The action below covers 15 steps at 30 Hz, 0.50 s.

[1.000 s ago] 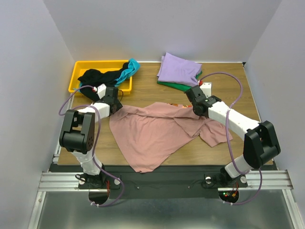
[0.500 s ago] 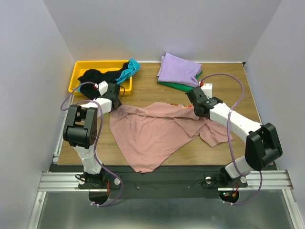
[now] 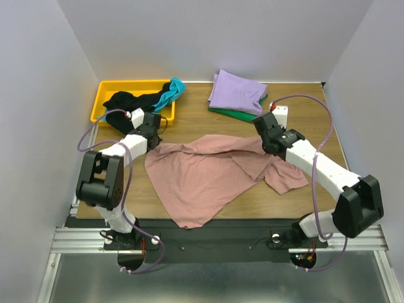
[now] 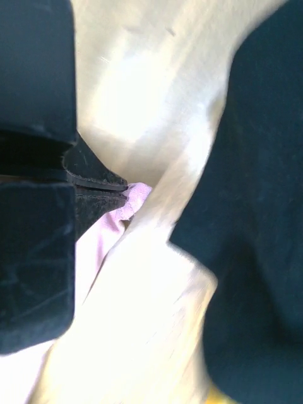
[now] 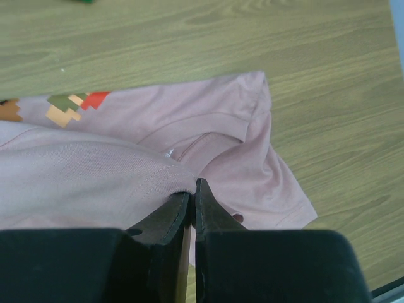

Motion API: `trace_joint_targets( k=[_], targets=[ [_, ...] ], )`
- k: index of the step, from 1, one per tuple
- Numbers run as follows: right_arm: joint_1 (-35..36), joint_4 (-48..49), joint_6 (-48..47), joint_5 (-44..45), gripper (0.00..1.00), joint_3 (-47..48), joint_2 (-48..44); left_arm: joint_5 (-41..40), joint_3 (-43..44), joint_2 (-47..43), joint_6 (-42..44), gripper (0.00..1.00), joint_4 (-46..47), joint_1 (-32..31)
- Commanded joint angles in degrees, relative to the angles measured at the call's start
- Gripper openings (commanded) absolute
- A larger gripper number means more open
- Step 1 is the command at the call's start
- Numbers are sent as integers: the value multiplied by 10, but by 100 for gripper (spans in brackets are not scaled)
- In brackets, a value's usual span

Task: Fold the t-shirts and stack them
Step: Flatten the tshirt out

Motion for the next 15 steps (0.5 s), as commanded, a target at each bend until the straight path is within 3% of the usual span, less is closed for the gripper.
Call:
trace_joint_targets(
  k=[1,8,15],
  targets=[
    [-3,20,-26,50,2,54,-61,-41,-4,-155,-5,0,-24,-27],
    [-3,20,-82,54,0,151,-153,-70,11,-374,9,0,-32,-54],
    [-3,21,-150,-11,0,316,-233,-9,129,-499,58,0,-26,-72]
  ],
)
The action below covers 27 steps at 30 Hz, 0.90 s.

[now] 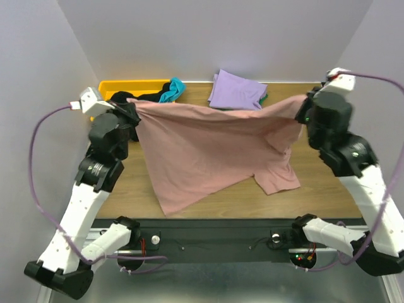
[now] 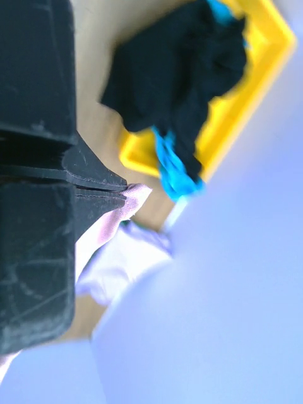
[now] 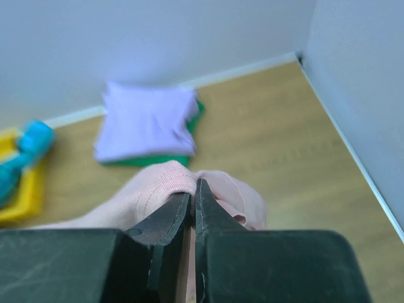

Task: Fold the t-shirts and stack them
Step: Flatten the tshirt out

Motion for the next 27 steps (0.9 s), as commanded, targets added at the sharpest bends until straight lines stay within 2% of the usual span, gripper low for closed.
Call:
trace_joint_targets(
  k=[1,5,6,10,12,13,17,20,23,27],
  targets=[
    [-3,26,-83,-40,0,136,-37,25,81,-52,46,0,15,-8],
    [-3,-6,-123,-133,0,284,-26,68,163,-82,57,0,15,-8],
    [-3,-28,-129,-168,0,351,-12,80,198,-85,59,0,15,-8],
    [-3,-52,-149,-255,0,484,16,139,292,-90,70,0,12,-7],
    [-3,-52,-151,-289,0,522,19,162,324,-90,71,0,1,-7],
    [-3,-46,-154,-337,0,550,18,168,348,-92,72,0,1,-6],
    [-2,-3,-148,-410,0,548,-11,199,377,-102,69,0,-6,1],
    [-3,9,-146,-419,0,524,-25,228,388,-97,65,0,-10,21],
    [-3,20,-158,-382,0,500,-24,229,378,-90,60,0,-10,32],
    [-3,34,-188,-263,0,437,-4,190,321,-77,57,0,3,34]
  ],
)
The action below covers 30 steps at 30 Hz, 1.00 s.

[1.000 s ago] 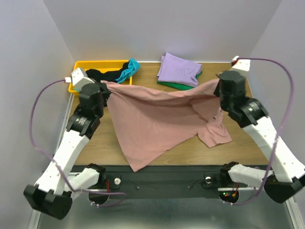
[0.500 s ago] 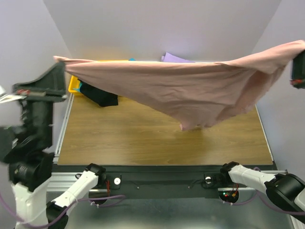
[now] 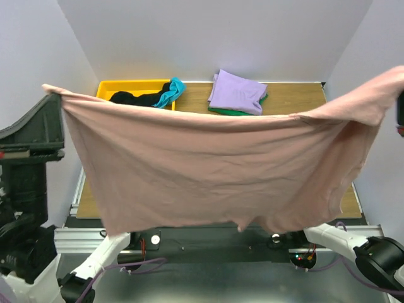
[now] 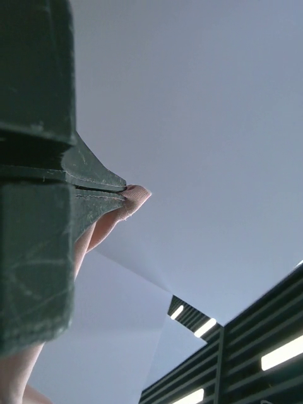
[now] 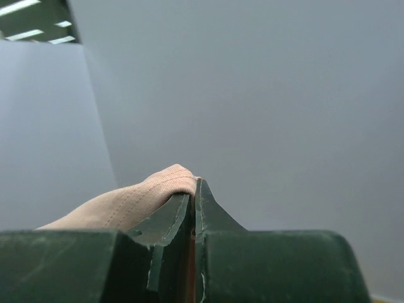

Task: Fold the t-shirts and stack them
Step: Flatten the tshirt out

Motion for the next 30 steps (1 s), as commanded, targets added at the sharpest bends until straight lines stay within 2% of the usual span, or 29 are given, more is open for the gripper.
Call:
trace_joint_targets(
  k=[1,3,4,6,7,9,10,13,16,19,23,25,30],
  targets=[
    [-2,48,-47,156,0,-79,36,-34,-75,38,1,0,27,3],
    [-3,70,-65,228,0,-132,49,-55,-122,45,-3,0,50,3],
    [-3,92,-81,304,0,-187,64,-80,-169,58,-5,0,69,3],
    [-3,118,-93,377,0,-242,83,-103,-219,74,-15,0,91,3],
    [-3,149,-98,441,1,-277,102,-112,-268,98,-19,0,100,3],
    [-5,186,-107,483,1,-368,116,-134,-319,126,-23,0,152,3],
    [-9,214,-105,491,1,-393,124,-136,-363,141,-23,0,171,3],
    [-51,240,-61,417,1,-476,147,-141,-425,238,-23,0,241,3],
    [-107,270,-17,375,1,-540,192,-135,-450,312,-19,0,305,3],
    [-134,285,11,345,1,-559,280,-135,-411,457,-18,0,313,4],
    [-160,290,14,336,1,-524,403,-121,-325,576,-19,0,284,4],
    [-173,290,19,341,1,-504,464,-125,-286,608,-20,0,274,4],
    [-189,292,34,331,1,-449,525,-150,-249,662,-19,0,268,3]
  ],
)
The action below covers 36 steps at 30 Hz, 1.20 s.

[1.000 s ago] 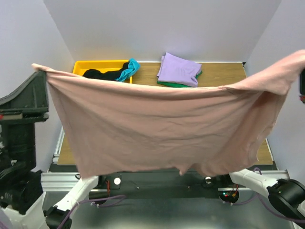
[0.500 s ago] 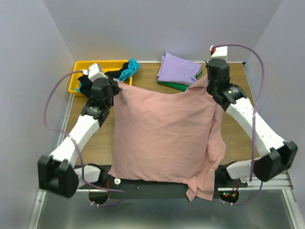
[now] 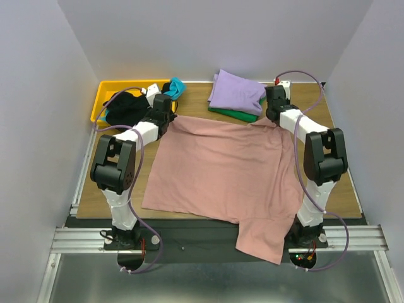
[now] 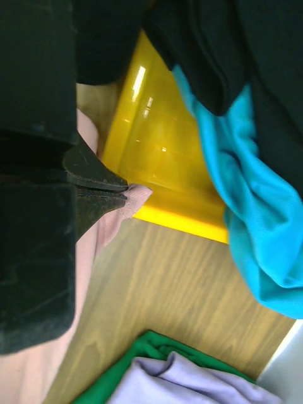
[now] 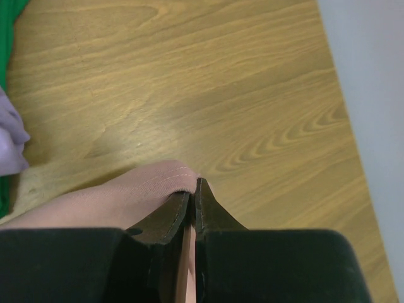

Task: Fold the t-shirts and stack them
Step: Flatten the tshirt out

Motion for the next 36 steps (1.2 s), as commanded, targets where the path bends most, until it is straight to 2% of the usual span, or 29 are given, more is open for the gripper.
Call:
trace_joint_targets(
  k=[1,8,15,21,23,26,27,29,30,36],
  targets=[
    [-12,44,26,-9,1,52,2,-30,43,0,1,0,27,3],
    [-12,44,33,-18,1,48,9,-25,61,27,7,0,25,3],
    [-12,40,39,-50,4,-17,-49,-25,62,27,8,0,22,3],
    [-13,39,18,-40,5,19,-8,-36,78,32,5,0,4,3],
    [-12,38,12,-40,11,36,19,-46,90,34,1,0,-9,3],
    [-13,33,1,-35,51,79,39,-56,113,30,-2,25,-49,3],
    [-13,23,4,-34,69,97,43,-56,114,25,-2,32,-63,2],
    [-14,0,14,-25,81,103,32,-52,109,1,1,98,-66,0],
    [-13,-11,26,-27,100,96,12,-48,106,-8,4,98,-67,-3],
    [-13,-73,112,-106,100,11,-113,-25,64,-98,7,98,-70,-23]
  ],
)
